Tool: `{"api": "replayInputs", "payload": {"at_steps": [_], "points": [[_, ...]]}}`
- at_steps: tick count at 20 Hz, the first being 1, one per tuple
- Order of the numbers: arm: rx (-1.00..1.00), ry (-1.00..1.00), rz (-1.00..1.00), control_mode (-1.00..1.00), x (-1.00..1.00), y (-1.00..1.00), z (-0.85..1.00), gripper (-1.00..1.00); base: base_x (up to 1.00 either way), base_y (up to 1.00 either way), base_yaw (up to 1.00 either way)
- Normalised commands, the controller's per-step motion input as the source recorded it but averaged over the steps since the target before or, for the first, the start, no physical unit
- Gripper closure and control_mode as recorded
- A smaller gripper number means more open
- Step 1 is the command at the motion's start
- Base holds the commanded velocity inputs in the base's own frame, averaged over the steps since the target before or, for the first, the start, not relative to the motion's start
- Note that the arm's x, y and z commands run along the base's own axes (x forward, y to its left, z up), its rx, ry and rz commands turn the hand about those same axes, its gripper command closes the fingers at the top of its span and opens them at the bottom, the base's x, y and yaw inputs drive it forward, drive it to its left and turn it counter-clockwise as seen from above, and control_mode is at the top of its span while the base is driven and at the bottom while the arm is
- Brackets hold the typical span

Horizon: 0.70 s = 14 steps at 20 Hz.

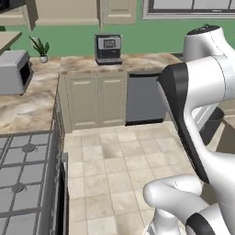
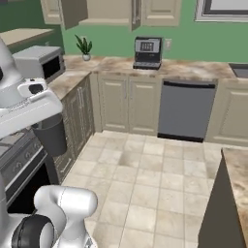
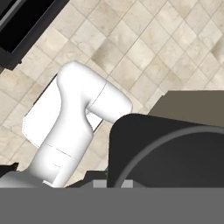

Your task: There is a bowl on the dining counter. Grab a lemon wedge from the fridge and place it in the bowl. Then get the liquor bottle and glass cup from the cabinet and place them next to the bowl.

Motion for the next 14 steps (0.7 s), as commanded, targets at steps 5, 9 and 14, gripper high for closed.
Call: {"api": "replayInputs", "payload": {"at_steps": [5, 9, 14], "points": [[0.0, 0.0, 0.0, 1.0, 0.0, 0.0, 0.0, 1.0, -1.0, -0.18, -0.01], [0.0, 0.0, 0.0, 1.0, 0.0, 0.0, 0.0, 1.0, -1.0, -0.34, -0.03], [0.0, 0.0, 0.0, 1.0, 0.0, 0.0, 0.0, 1.0, -1.0, -0.47, -0.03]]}}
